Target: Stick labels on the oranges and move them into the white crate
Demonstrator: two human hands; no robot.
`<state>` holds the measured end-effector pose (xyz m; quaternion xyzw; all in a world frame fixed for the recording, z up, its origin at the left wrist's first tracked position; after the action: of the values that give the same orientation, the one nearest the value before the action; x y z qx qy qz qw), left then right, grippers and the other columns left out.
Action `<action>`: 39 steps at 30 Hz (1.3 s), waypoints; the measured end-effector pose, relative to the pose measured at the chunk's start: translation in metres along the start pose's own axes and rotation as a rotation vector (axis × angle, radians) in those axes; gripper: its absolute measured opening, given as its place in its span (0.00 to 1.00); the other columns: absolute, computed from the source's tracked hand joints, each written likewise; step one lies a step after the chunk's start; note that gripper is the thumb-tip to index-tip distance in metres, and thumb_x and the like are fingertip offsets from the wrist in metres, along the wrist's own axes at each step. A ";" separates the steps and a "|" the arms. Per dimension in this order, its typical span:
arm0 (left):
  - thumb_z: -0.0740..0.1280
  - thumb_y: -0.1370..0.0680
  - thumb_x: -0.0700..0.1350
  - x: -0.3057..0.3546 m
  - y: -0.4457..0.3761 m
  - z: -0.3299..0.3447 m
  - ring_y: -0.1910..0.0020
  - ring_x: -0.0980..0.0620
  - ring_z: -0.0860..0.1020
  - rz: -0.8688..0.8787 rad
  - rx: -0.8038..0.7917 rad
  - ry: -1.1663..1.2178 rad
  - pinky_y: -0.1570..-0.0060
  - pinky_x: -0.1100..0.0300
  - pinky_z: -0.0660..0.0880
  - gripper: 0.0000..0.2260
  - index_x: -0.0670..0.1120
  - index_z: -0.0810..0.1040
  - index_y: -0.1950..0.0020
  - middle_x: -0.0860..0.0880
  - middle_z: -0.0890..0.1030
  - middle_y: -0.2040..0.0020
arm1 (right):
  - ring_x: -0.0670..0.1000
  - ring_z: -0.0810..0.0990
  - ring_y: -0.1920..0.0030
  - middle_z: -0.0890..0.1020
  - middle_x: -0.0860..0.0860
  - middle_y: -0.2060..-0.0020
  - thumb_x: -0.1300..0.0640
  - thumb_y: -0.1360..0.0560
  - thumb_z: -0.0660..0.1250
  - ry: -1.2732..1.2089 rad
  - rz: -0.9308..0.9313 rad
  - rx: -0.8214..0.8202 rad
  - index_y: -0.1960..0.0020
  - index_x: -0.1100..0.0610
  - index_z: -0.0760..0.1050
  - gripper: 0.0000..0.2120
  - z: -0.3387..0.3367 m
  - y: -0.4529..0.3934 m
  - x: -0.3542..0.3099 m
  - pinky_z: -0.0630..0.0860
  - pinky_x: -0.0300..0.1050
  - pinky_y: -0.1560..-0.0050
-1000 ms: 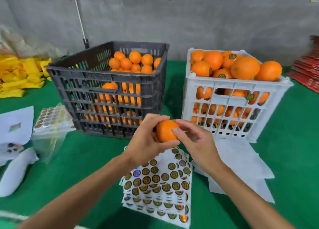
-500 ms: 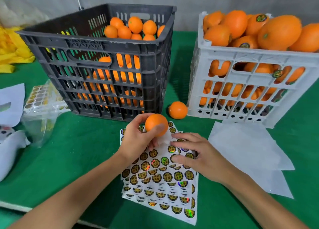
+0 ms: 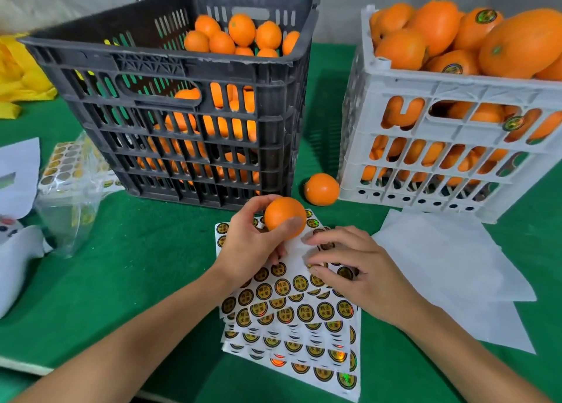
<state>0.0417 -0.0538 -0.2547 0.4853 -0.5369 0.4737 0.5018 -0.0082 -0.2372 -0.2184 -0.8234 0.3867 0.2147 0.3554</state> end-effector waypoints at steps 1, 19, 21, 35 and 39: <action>0.78 0.25 0.54 0.001 0.000 0.000 0.75 0.50 0.78 0.004 -0.001 -0.010 0.73 0.62 0.75 0.22 0.56 0.76 0.35 0.43 0.84 0.67 | 0.51 0.78 0.36 0.82 0.43 0.39 0.55 0.22 0.74 -0.080 0.017 0.024 0.47 0.51 0.86 0.05 -0.001 0.001 0.000 0.72 0.55 0.35; 0.80 0.28 0.52 0.016 0.011 0.011 0.41 0.46 0.82 0.205 -0.044 -0.171 0.51 0.51 0.85 0.26 0.60 0.76 0.34 0.54 0.76 0.34 | 0.36 0.52 0.21 0.56 0.37 0.19 0.33 0.18 0.55 0.013 0.348 0.106 0.17 0.43 0.52 0.33 0.008 -0.005 0.023 0.57 0.46 0.21; 0.80 0.29 0.55 0.015 0.009 0.008 0.45 0.45 0.84 0.191 -0.025 -0.173 0.55 0.52 0.85 0.25 0.62 0.76 0.34 0.54 0.77 0.35 | 0.39 0.55 0.20 0.57 0.39 0.19 0.37 0.17 0.57 0.104 0.202 0.130 0.18 0.45 0.55 0.30 0.000 -0.008 0.008 0.59 0.47 0.22; 0.81 0.28 0.50 0.147 0.014 0.040 0.48 0.41 0.85 0.504 -0.008 0.010 0.55 0.54 0.85 0.28 0.61 0.77 0.30 0.57 0.73 0.33 | 0.53 0.57 0.19 0.57 0.50 0.18 0.43 0.19 0.65 0.479 -0.227 0.350 0.17 0.56 0.54 0.38 -0.071 -0.031 -0.076 0.60 0.56 0.22; 0.79 0.26 0.41 0.248 -0.025 0.083 0.52 0.54 0.86 0.692 -0.102 0.017 0.54 0.64 0.82 0.29 0.58 0.75 0.29 0.60 0.72 0.34 | 0.55 0.57 0.18 0.58 0.54 0.18 0.50 0.19 0.66 0.604 -0.212 0.610 0.18 0.61 0.56 0.36 -0.158 -0.068 -0.100 0.59 0.57 0.21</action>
<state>0.0538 -0.1502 -0.0106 0.2449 -0.6883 0.5924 0.3398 -0.0030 -0.2771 -0.0233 -0.7418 0.4323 -0.1971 0.4733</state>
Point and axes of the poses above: each hand's wrist, its own y-axis away from the middle knuckle, its own z-axis out of the palm, x = y × z, the point moved 8 cm from there along -y, towards the middle knuckle
